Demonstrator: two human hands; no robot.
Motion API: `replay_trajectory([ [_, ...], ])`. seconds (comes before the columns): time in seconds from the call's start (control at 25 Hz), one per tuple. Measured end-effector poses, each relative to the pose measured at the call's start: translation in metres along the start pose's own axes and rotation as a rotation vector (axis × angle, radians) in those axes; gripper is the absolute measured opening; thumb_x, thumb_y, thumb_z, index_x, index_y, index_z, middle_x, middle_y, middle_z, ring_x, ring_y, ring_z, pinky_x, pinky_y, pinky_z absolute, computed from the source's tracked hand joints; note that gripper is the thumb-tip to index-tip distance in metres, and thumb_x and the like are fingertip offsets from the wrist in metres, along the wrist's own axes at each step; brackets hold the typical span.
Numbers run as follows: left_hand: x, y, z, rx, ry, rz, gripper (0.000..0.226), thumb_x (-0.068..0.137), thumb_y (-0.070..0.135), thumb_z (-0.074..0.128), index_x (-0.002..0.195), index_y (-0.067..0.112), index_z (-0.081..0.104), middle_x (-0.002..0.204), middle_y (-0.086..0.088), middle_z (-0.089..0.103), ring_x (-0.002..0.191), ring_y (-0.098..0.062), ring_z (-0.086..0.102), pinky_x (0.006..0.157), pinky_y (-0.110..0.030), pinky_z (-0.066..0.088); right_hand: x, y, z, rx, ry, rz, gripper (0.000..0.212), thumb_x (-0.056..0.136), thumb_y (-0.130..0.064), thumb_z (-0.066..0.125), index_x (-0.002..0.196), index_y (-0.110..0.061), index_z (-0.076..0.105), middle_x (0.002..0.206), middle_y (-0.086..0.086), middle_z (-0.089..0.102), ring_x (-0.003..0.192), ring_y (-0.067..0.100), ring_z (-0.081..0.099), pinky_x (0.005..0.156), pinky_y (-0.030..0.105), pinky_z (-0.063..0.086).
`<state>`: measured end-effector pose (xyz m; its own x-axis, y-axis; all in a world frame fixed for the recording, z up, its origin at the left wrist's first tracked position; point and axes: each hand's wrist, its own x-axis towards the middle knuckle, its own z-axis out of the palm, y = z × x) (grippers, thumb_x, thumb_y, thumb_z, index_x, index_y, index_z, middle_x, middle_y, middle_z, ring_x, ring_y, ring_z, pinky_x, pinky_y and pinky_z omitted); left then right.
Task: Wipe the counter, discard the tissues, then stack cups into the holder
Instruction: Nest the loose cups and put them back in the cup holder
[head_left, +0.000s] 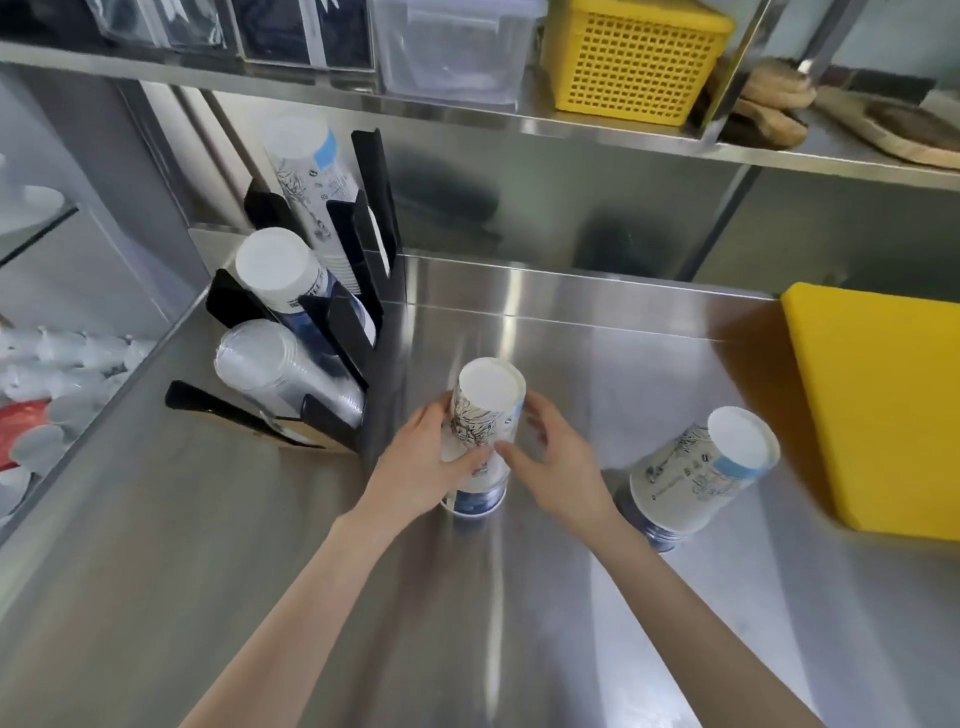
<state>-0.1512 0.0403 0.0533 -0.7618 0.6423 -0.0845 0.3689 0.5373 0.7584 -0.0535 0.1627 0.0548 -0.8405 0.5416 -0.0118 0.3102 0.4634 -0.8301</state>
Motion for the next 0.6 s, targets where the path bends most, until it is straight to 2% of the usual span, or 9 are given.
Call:
replay_trajectory([
  [0.08, 0.003, -0.001, 0.001, -0.007, 0.013, 0.004, 0.069, 0.073, 0.042, 0.067, 0.13, 0.021, 0.036, 0.131, -0.007, 0.05, 0.12, -0.024, 0.047, 0.098, -0.043, 0.042, 0.001, 0.0, 0.002, 0.046, 0.006, -0.01, 0.054, 0.079, -0.019, 0.066, 0.127, -0.022, 0.043, 0.114, -0.015, 0.058, 0.107, -0.001, 0.053, 0.082, -0.002, 0.034],
  [0.16, 0.002, 0.0, 0.0, -0.002, 0.033, 0.012, 0.069, 0.073, 0.04, 0.067, 0.131, 0.019, 0.036, 0.131, -0.007, 0.05, 0.12, -0.024, 0.048, 0.097, -0.042, 0.043, 0.0, -0.003, 0.0, 0.07, 0.013, -0.033, 0.052, 0.078, -0.018, 0.067, 0.126, -0.023, 0.046, 0.102, -0.023, 0.054, 0.092, -0.021, 0.049, 0.075, -0.008, 0.031],
  [0.2, 0.002, 0.002, -0.001, 0.002, 0.046, 0.027, 0.068, 0.073, 0.04, 0.067, 0.13, 0.018, 0.037, 0.13, -0.007, 0.051, 0.119, -0.024, 0.049, 0.096, -0.041, 0.043, 0.0, -0.005, -0.001, 0.08, 0.02, -0.047, 0.052, 0.078, -0.018, 0.067, 0.126, -0.023, 0.046, 0.101, -0.025, 0.053, 0.089, -0.025, 0.046, 0.074, -0.009, 0.03],
  [0.4, -0.005, 0.023, -0.018, 0.022, 0.118, 0.142, 0.066, 0.073, 0.04, 0.068, 0.129, 0.018, 0.038, 0.125, -0.007, 0.053, 0.114, -0.023, 0.051, 0.093, -0.037, 0.043, -0.006, -0.025, -0.02, 0.106, 0.059, -0.12, 0.054, 0.079, -0.021, 0.067, 0.128, -0.024, 0.044, 0.107, -0.02, 0.053, 0.096, -0.008, 0.049, 0.075, -0.009, 0.031],
  [0.52, -0.01, 0.039, -0.029, 0.024, 0.151, 0.204, 0.067, 0.073, 0.041, 0.068, 0.129, 0.019, 0.038, 0.126, -0.007, 0.053, 0.114, -0.022, 0.051, 0.094, -0.039, 0.045, -0.012, -0.04, -0.033, 0.101, 0.077, -0.174, 0.054, 0.08, -0.022, 0.066, 0.128, -0.023, 0.044, 0.109, -0.019, 0.053, 0.099, -0.006, 0.049, 0.076, -0.01, 0.031],
  [0.6, -0.016, 0.046, -0.035, 0.023, 0.175, 0.228, 0.067, 0.073, 0.04, 0.068, 0.129, 0.018, 0.038, 0.127, -0.006, 0.053, 0.115, -0.021, 0.051, 0.094, -0.035, 0.043, -0.017, -0.049, -0.039, 0.102, 0.082, -0.209, 0.054, 0.08, -0.021, 0.066, 0.129, -0.023, 0.043, 0.111, -0.019, 0.053, 0.097, -0.008, 0.05, 0.076, -0.01, 0.031],
])
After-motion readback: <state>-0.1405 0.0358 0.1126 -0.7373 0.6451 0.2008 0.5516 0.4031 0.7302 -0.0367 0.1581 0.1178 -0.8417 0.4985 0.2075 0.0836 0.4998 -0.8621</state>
